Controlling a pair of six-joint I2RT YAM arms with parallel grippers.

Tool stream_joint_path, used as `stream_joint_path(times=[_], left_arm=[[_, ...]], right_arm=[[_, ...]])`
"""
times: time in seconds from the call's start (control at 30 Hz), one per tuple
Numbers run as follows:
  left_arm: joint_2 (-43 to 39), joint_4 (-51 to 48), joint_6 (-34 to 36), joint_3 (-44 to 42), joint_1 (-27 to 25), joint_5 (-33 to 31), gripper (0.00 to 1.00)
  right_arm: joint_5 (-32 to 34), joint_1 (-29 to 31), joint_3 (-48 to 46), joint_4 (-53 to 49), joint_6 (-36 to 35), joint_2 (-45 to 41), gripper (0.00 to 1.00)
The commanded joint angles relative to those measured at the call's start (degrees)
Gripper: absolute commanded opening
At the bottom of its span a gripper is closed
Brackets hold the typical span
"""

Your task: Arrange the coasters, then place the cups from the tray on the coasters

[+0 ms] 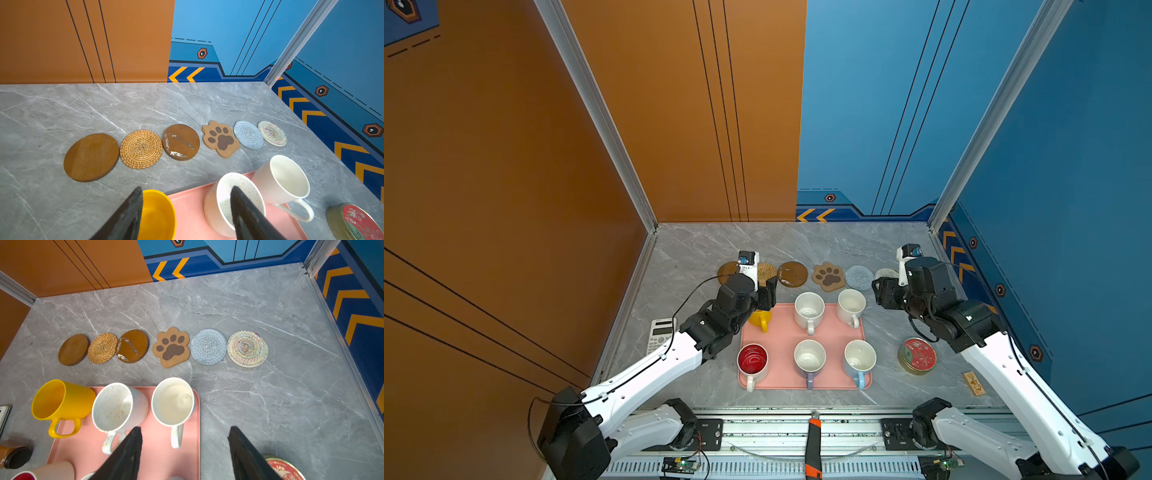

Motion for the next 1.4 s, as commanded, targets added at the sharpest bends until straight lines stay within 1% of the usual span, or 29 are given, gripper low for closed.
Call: stream_joint_path(times=[0.0, 0.13, 0.27, 0.4, 0.57, 0.7, 1.07, 1.13, 1.2, 1.23, 1.37], left_arm=[[-1.7, 1.3, 1.2, -1.6, -0.3, -3.5, 0.68], [-2.1, -0.8, 2.6, -1.9, -0.3, -4.5, 0.69], [-2.2, -0.9, 3.3, -2.2, -0.3, -5.1, 0.69], [-2.5, -0.6, 4.1, -2.7, -0.3, -5.2, 0.69], [-2.5, -1.8, 5.7, -2.6, -0.3, -6.3, 0.71], [-2.3, -2.0, 6.6, -2.7, -0.3, -6.4, 0.72], [-2.8, 1.9, 5.9, -3.8, -0.3, -2.6, 0.78], [-3.0, 2.5, 5.9, -4.1, -0.3, -2.7, 0.8], [-3.5, 3.0, 5.7, -4.6, -0.3, -3.2, 0.9], [-3.7, 3.0, 5.7, -4.8, -0.3, -3.5, 0.92], [-4.4, 3.7, 5.7, -5.6, -0.1, -3.7, 0.97]], right_arm=[[0.8, 0.9, -3.0, -4.9, 3.3, -0.5, 0.65], [1.5, 3.4, -6.0, -4.2, 6.3, -0.4, 0.65], [2.0, 4.6, -7.2, -4.0, 7.1, 1.4, 0.67], [0.7, 5.6, -7.8, -3.3, 7.4, 3.8, 0.69], [-2.8, 5.7, -8.6, -1.5, 7.8, 8.3, 0.7], [-3.7, 6.1, -9.0, -0.7, 7.9, 11.1, 0.7], [-6.0, 6.8, -9.8, 3.4, 8.0, 17.2, 0.71], [-6.1, 6.8, -9.6, 3.5, 7.9, 18.6, 0.71], [-6.1, 6.8, -9.4, 3.7, 7.9, 19.9, 0.71], [-6.1, 6.8, -9.3, 3.8, 8.0, 20.5, 0.72], [-5.9, 6.5, -8.9, 4.1, 8.2, 22.7, 0.71]])
